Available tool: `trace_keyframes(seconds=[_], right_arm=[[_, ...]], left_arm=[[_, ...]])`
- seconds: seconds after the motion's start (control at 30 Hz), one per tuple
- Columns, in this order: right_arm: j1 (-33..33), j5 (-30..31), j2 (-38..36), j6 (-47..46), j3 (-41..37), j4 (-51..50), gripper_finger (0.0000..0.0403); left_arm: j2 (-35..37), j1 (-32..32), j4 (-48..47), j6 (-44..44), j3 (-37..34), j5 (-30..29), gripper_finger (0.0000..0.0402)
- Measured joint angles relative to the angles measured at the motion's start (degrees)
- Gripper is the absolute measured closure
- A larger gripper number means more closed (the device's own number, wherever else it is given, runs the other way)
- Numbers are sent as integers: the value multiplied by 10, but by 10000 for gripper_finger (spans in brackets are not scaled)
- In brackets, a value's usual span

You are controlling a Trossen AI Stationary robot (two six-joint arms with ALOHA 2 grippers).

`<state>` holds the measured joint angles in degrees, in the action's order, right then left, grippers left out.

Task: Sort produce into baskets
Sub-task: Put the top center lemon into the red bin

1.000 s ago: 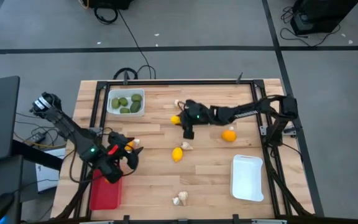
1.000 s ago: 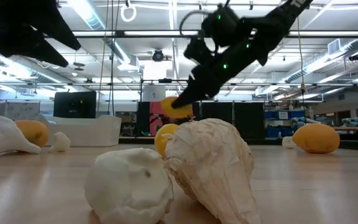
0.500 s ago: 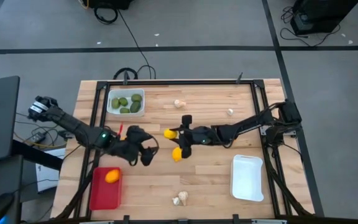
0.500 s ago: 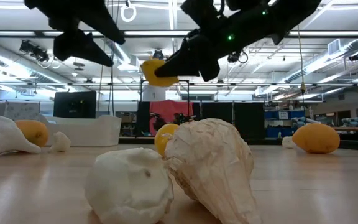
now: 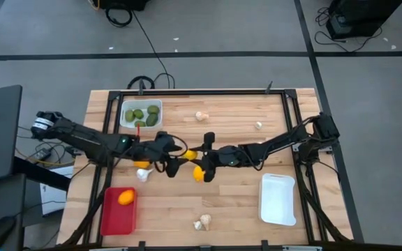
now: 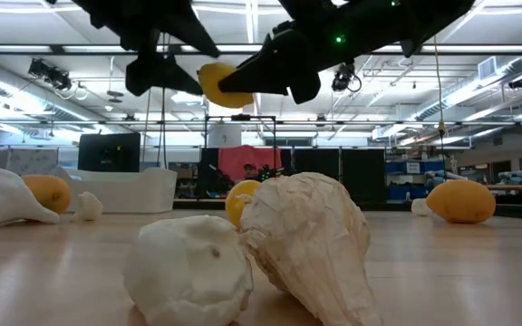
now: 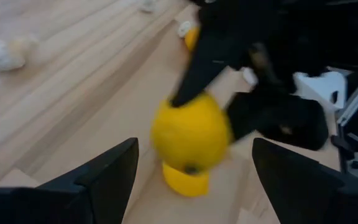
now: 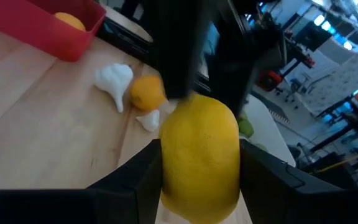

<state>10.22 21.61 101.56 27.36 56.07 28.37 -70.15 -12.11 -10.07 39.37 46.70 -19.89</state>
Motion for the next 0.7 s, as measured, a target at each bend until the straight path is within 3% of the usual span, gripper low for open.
trace_keyframes(seconds=[0.17, 0.47, 0.7], right_arm=[[10, 12, 0, 28, 0, 3, 211], [19, 8, 0, 40, 0, 19, 211], [20, -4, 1, 41, -1, 11, 209]], left_arm=[[-8, 19, 4, -3, 0, 18, 81], [-47, 32, 74, -63, 0, 117, 82], [-65, 31, 82, -64, 0, 124, 138]])
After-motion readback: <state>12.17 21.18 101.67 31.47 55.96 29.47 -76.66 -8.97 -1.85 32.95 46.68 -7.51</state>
